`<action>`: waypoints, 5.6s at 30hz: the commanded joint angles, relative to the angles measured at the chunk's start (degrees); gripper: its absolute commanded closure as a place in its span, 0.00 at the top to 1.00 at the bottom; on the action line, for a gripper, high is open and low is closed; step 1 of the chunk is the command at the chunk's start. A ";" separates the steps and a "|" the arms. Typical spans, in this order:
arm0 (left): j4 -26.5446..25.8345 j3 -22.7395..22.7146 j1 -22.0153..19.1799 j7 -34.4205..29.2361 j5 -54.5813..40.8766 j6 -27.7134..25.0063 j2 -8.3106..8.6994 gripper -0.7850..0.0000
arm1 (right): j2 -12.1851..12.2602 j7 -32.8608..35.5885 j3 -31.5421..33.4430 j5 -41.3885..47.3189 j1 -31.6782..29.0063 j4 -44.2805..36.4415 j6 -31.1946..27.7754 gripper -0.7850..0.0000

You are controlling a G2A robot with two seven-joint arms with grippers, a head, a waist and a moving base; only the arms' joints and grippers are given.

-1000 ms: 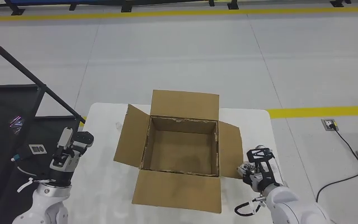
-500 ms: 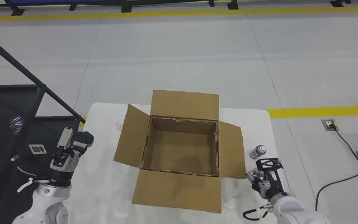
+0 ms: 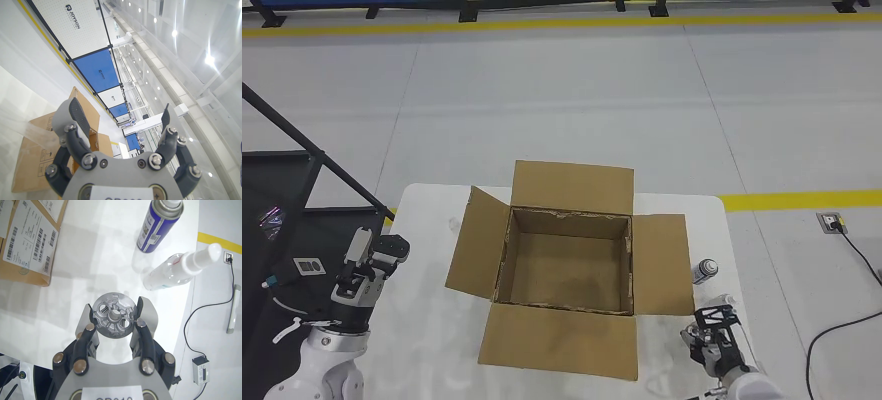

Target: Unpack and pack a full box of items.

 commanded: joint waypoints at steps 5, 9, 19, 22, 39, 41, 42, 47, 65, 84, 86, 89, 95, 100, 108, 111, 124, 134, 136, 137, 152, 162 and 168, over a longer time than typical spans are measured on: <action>0.00 0.00 0.00 0.00 0.00 0.00 0.00 1.00 | 0.23 0.40 -0.97 -0.20 2.18 3.70 -0.63 0.00; 0.00 0.00 0.00 0.00 0.00 0.00 0.00 1.00 | 0.38 0.38 -1.15 0.34 2.77 4.65 -0.98 0.10; 0.00 0.00 0.00 0.00 0.00 0.00 0.00 1.00 | 0.77 0.56 -1.14 1.84 3.06 4.81 -1.43 1.00; 0.00 0.00 0.00 0.00 0.00 0.00 0.00 1.00 | 0.94 0.78 -0.97 1.90 2.78 3.80 -1.51 1.00; 0.00 0.00 0.00 0.00 0.00 0.00 0.00 1.00 | 1.32 7.94 7.72 12.81 0.04 -21.53 8.09 1.00; 0.00 0.00 0.00 0.00 0.00 0.00 0.00 1.00 | 1.55 10.86 6.47 12.74 4.00 -20.59 7.75 1.00; 0.00 0.00 0.00 0.00 0.00 0.00 0.00 1.00 | 1.66 12.54 5.21 12.47 6.66 -19.20 7.65 1.00; 0.00 0.00 0.00 0.00 0.00 0.00 0.00 1.00 | 1.84 20.97 -2.18 9.93 21.10 -8.29 9.58 1.00; 0.00 0.00 0.00 0.00 0.00 0.00 0.00 1.00 | 1.88 25.47 -9.66 20.09 38.13 10.92 8.92 1.00; -0.05 -0.03 0.00 0.15 0.09 0.02 0.00 1.00 | 3.22 24.08 -6.28 15.59 31.04 -3.84 12.72 1.00; -0.17 -0.60 -0.09 1.34 1.48 -0.20 0.10 1.00 | 3.48 23.46 -5.66 13.86 28.60 -7.52 11.57 1.00; 0.86 -1.75 -0.18 2.08 1.68 0.34 0.27 1.00 | 3.98 23.09 -5.47 9.66 24.66 -12.89 8.05 1.00; 4.13 -4.00 0.66 4.57 0.95 0.24 0.45 1.00 | 4.39 21.14 -3.63 3.51 15.85 -20.02 8.83 1.00; 4.26 -4.03 0.72 4.66 1.44 0.26 0.47 1.00 | 4.39 21.14 -3.63 3.51 15.85 -20.02 8.83 1.00; 4.26 -4.03 0.72 4.66 1.44 0.26 0.47 1.00 | 4.39 21.14 -3.63 3.51 15.85 -20.02 8.83 1.00; 4.26 -4.03 0.72 4.66 1.44 0.26 0.47 1.00 | 4.39 21.14 -3.63 3.51 15.85 -20.02 8.83 1.00; 4.13 -3.71 2.18 -4.67 13.55 -3.61 1.95 1.00 | 5.72 20.16 7.23 15.13 4.60 -18.63 -6.67 1.00; 4.41 -3.93 2.22 -5.05 12.97 -3.75 2.11 1.00 | 6.28 13.64 13.87 20.75 -10.13 -18.32 -15.60 1.00; 4.41 -3.93 2.22 -5.05 12.97 -3.75 2.11 1.00 | 6.35 14.11 12.27 19.84 -10.33 -17.53 -14.88 1.00; 4.41 -3.93 2.22 -5.05 12.97 -3.75 2.11 1.00 | 6.40 14.61 11.21 18.89 -9.84 -16.80 -14.10 1.00; 4.41 -3.93 2.22 -5.05 12.97 -3.75 2.11 1.00 | 6.68 14.73 1.29 18.19 6.16 3.54 -4.46 1.00; 4.41 -3.93 2.22 -5.05 12.97 -3.75 2.11 1.00 | 7.11 15.99 -0.02 17.21 8.57 6.40 -2.47 1.00; 4.41 -3.93 2.22 -5.05 12.97 -3.75 2.11 1.00 | 7.37 16.06 -1.25 15.83 9.26 7.28 -2.12 0.88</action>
